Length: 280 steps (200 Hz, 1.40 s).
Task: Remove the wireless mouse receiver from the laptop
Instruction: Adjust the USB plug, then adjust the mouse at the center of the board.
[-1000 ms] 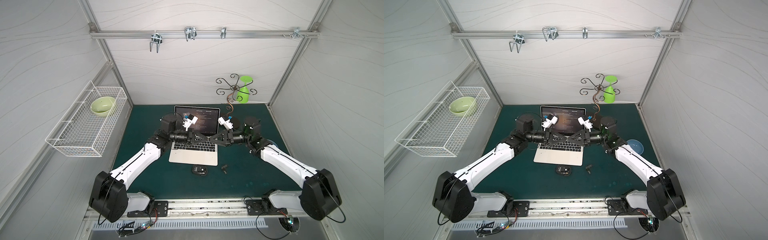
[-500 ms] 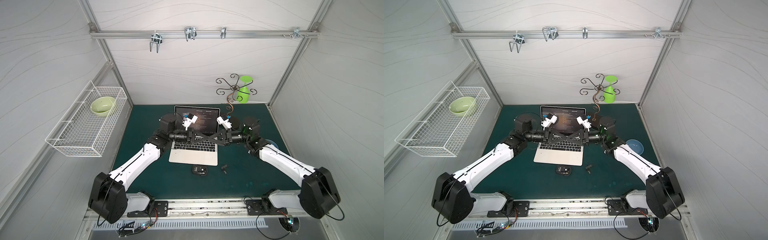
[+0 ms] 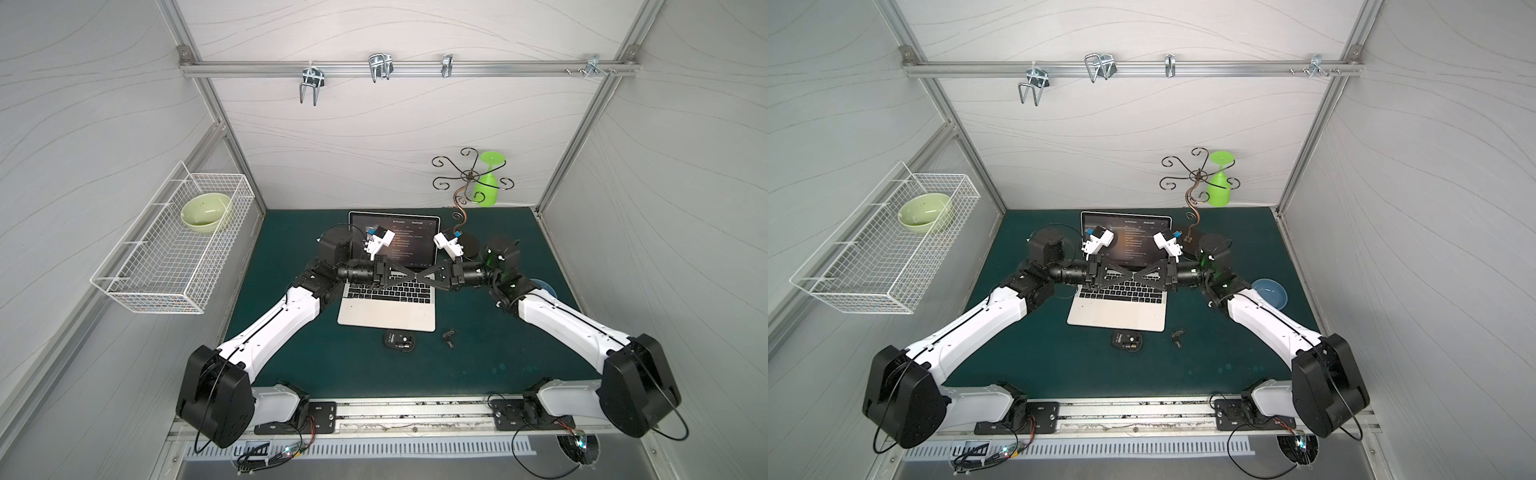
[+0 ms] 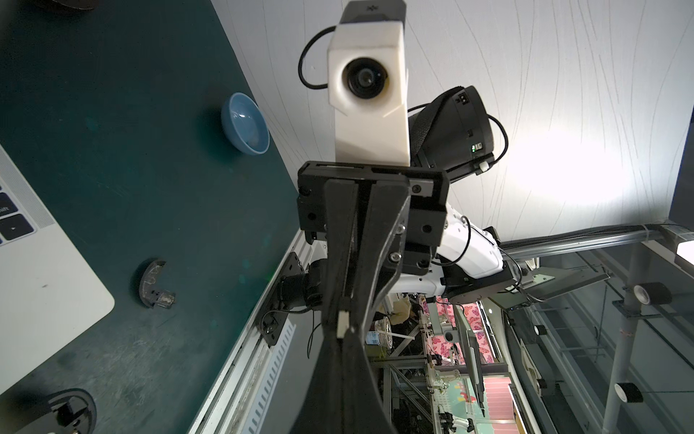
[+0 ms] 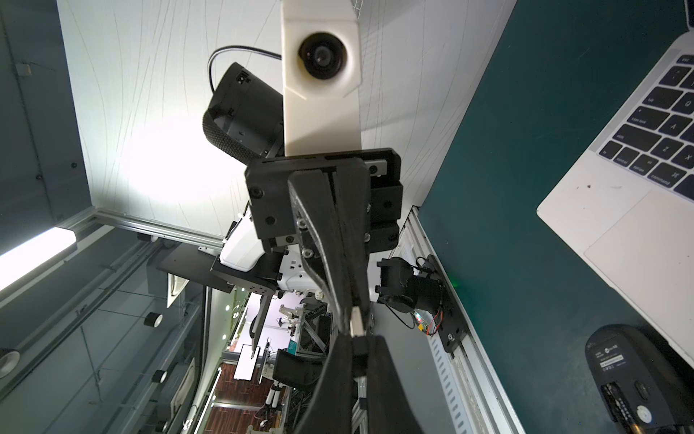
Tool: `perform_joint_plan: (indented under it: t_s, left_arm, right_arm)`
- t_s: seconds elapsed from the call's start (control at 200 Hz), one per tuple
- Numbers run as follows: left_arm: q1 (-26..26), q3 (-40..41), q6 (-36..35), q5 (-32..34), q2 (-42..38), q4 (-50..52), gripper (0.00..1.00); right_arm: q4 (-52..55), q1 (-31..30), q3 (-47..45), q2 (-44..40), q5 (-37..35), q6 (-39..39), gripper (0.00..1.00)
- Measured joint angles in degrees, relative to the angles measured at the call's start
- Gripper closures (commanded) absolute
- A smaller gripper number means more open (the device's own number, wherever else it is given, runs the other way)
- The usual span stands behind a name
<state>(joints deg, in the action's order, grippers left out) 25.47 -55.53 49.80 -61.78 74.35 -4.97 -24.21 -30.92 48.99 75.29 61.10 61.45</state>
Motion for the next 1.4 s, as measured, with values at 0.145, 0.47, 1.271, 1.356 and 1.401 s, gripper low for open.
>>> perform_joint_plan:
  t_s: [0.145,0.47,1.271,1.356,1.401]
  left_arm:
    - [0.00,0.22,-0.04,0.00,0.00,0.02,0.75]
    - [-4.24,2.21,-7.02,4.81,-4.66,12.46,0.00]
    - [11.30,17.27,-79.87,31.56,-15.34,30.36,0.01]
    - [11.30,19.41,-85.74,30.86,-13.22,29.31,0.01]
    - [11.30,20.35,-88.21,30.82,-11.41,28.46,0.01]
  right_arm:
    - [0.63,-0.04,0.04,0.00,-0.07,-0.66,1.00]
    - [29.35,0.07,8.70,-1.33,-8.81,-18.71,1.00]
    - [54.53,-4.57,-2.84,-21.77,-34.51,-45.99,1.00]
    - [53.75,-5.09,-4.70,-23.63,-34.73,-46.60,1.00]
    - [53.66,-5.35,-5.07,-24.13,-34.80,-46.80,1.00]
